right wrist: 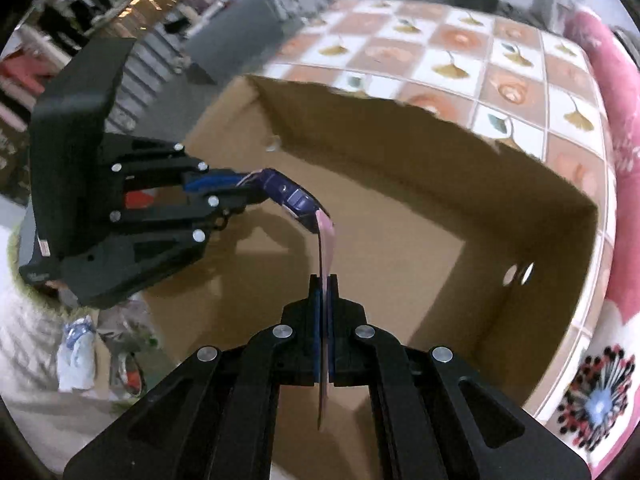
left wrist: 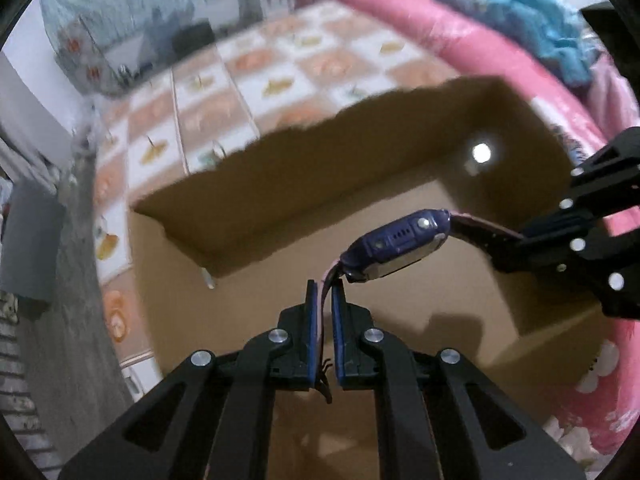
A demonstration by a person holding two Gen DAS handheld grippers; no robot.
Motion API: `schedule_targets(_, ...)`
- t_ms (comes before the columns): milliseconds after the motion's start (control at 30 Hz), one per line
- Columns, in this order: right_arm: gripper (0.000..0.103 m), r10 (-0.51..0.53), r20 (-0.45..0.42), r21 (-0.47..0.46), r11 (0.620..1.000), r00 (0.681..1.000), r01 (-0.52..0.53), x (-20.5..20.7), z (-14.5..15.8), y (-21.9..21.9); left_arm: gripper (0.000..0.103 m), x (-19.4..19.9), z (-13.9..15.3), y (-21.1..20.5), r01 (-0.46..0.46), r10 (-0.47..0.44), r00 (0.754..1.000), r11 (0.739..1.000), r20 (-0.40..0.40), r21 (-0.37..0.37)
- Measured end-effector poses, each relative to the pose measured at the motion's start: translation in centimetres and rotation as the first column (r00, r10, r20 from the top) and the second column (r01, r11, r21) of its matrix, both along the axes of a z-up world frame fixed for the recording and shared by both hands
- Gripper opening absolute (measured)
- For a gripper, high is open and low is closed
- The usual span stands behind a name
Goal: Organize jewelry
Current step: 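Lower the watch into the box and open both tools, then withdraw both tools from the box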
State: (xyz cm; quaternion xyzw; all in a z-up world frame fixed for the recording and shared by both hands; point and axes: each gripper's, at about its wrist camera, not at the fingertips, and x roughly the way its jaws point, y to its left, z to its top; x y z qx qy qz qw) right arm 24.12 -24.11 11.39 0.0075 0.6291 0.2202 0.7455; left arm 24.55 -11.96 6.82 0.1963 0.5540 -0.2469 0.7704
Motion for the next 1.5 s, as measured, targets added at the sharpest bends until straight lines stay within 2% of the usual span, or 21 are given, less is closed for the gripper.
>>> schedule_targets(100,0.010,-0.010,-0.040,-0.045,0.999,0.999,0.008,1.4,-1.5,-0.3,0.012,1.6,-1.7,-0.6,0.004,-0.002,0.999,0.999,-0.040,0.048)
schedule_targets(167,0.015,-0.029,-0.043,-0.074,0.997,0.999,0.025,2.3,-2.1,-0.6,0.024,2.4,-1.9,-1.0,-0.004,0.005,1.000,0.998,-0.014,0.070)
schedule_targets(200,0.019,-0.034,-0.044,-0.075,0.997,0.998,0.031,2.9,-2.2,-0.5,0.034,2.6,-1.8,-1.1,-0.002,0.002,1.000,0.998,-0.005,0.065)
schedule_targets(233,0.028,-0.043,-0.036,-0.083,0.996,0.998,0.040,3.0,-2.2,-0.6,0.045,2.9,-1.6,-1.1,-0.003,0.003,1.000,0.999,0.004,0.054)
schedule_targets(267,0.032,-0.048,-0.026,-0.091,0.995,0.999,0.045,2.9,-2.1,-0.7,0.050,3.0,-1.4,-1.1,-0.011,0.010,1.000,0.999,0.010,0.043)
schedule_targets(400,0.032,-0.034,0.044,-0.124,0.992,0.998,0.039,2.7,-1.1,-0.6,0.059,2.8,-0.5,-1.3,-0.016,0.015,0.999,0.999,0.047,0.028)
schedule_targets(467,0.032,-0.025,0.065,-0.135,0.990,0.998,0.033,1.9,-0.6,-0.5,0.061,2.5,0.3,-1.4,-0.009,0.007,0.997,1.000,0.080,0.018)
schedule_targets(700,0.032,-0.019,0.097,-0.140,0.990,0.995,0.033,1.6,0.3,-1.0,0.075,0.6,4.4,0.0,-0.017,0.023,0.980,0.999,0.199,-0.029)
schedule_targets(767,0.032,-0.032,0.119,-0.119,0.992,0.992,0.046,1.6,1.0,-1.1,0.076,-0.3,5.8,1.0,-0.029,0.042,0.972,0.998,0.230,-0.057)
schedule_targets(833,0.033,-0.053,0.154,-0.071,0.995,0.987,0.064,0.5,2.7,-1.8,0.076,-1.8,7.6,2.6,-0.058,0.086,0.965,0.991,0.249,-0.118)
schedule_targets(900,0.037,-0.068,0.205,-0.037,0.996,0.976,0.077,-0.9,4.4,-2.3,0.078,-3.8,9.4,4.3,-0.055,0.107,0.965,0.975,0.239,-0.213)
schedule_targets(1000,0.044,-0.107,0.282,0.017,0.994,0.953,0.106,-4.1,7.4,-3.7,0.083,-7.1,11.2,6.8,-0.056,0.137,0.960,0.947,0.242,-0.316)
schedule_targets(1067,0.052,-0.145,0.320,0.058,0.989,0.936,0.134,-6.6,9.2,-4.6,0.085,-9.6,11.9,8.8,-0.063,0.163,0.955,0.927,0.248,-0.369)
schedule_targets(1100,0.052,-0.169,0.344,0.086,0.985,0.923,0.148,-8.6,10.2,-5.3,0.086,-10.6,12.0,9.5,-0.066,0.173,0.953,0.920,0.250,-0.387)
schedule_targets(1167,0.052,-0.199,0.363,0.116,0.979,0.910,0.168,-10.9,11.2,-5.9,0.088,-12.5,11.7,11.1,-0.085,0.207,0.945,0.904,0.255,-0.420)
schedule_targets(1267,0.052,-0.249,0.366,0.164,0.966,0.897,0.201,-14.7,11.4,-6.7,0.089,-14.2,10.1,12.0,-0.122,0.236,0.936,0.914,0.262,-0.387)
schedule_targets(1333,0.049,-0.294,0.326,0.199,0.951,0.899,0.239,-16.4,10.3,-7.0,0.089,-15.0,8.8,12.4,-0.157,0.266,0.924,0.919,0.274,-0.363)
schedule_targets(1433,0.040,-0.376,0.209,0.257,0.912,0.903,0.320,-18.8,7.1,-7.5,0.089,-15.9,5.8,12.8,-0.208,0.294,0.925,0.922,0.240,-0.325)
schedule_targets(1500,0.035,-0.421,0.150,0.287,0.884,0.894,0.368,-19.7,5.1,-7.8,0.089,-16.7,3.4,12.9,-0.239,0.308,0.929,0.922,0.203,-0.304)
